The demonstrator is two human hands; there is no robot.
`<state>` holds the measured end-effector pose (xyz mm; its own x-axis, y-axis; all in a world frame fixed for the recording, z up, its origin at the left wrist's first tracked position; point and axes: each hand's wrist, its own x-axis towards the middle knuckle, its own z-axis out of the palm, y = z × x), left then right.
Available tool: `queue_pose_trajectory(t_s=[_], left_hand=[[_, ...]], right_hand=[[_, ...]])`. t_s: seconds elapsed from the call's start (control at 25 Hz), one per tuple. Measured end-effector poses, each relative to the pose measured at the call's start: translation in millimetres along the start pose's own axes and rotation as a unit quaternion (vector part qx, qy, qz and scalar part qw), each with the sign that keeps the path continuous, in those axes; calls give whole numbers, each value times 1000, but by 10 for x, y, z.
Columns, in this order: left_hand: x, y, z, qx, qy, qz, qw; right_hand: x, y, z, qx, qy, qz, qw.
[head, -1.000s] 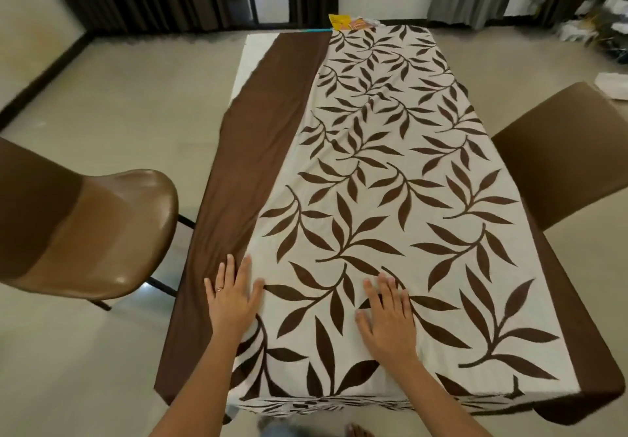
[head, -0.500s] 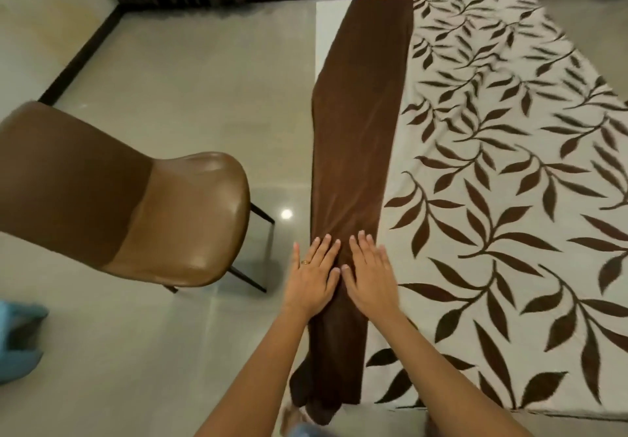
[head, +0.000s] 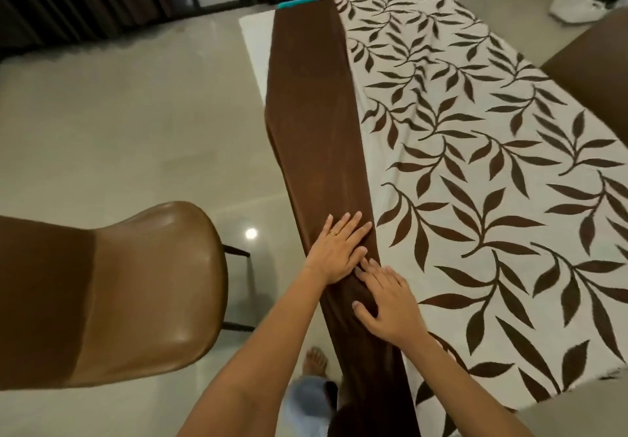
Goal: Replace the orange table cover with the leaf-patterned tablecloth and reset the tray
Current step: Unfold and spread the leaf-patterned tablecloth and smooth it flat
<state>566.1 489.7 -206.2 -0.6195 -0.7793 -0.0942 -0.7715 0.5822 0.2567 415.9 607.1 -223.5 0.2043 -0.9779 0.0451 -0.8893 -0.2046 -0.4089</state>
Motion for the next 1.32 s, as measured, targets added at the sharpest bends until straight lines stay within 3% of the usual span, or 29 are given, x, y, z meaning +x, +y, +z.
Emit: queue_pose_trajectory(t_s=[0.16, 0.28, 0.44, 0.68, 0.84, 1.04, 1.16, 1.32], left_hand=[[243, -409, -72, -38, -21, -15, 999], [389, -774, -133, 1, -33, 12, 999], [796, -1345, -256, 66, -45, 78, 994], [1444, -1967, -576, 34, -53, -13, 998], [2020, -2326, -789, 72, -59, 45, 995], [2825, -2720, -894, 38, -40, 103, 993], [3157, -3090, -971, 40, -56, 114, 991], [3256, -3514, -1053, 34, -59, 120, 990]], right_hand=[[721, -254, -6, 20, 125, 152, 980], [1296, -489, 145, -2, 95, 232, 968], [1399, -520, 340, -46, 26, 232, 971], [1354, -506, 342, -58, 5, 236, 970], [1494, -523, 330, -50, 27, 258, 965], [3091, -453, 235, -7, 107, 275, 955], [4106, -331, 229, 8, 83, 300, 950], [4536, -366, 416, -65, 49, 308, 948]])
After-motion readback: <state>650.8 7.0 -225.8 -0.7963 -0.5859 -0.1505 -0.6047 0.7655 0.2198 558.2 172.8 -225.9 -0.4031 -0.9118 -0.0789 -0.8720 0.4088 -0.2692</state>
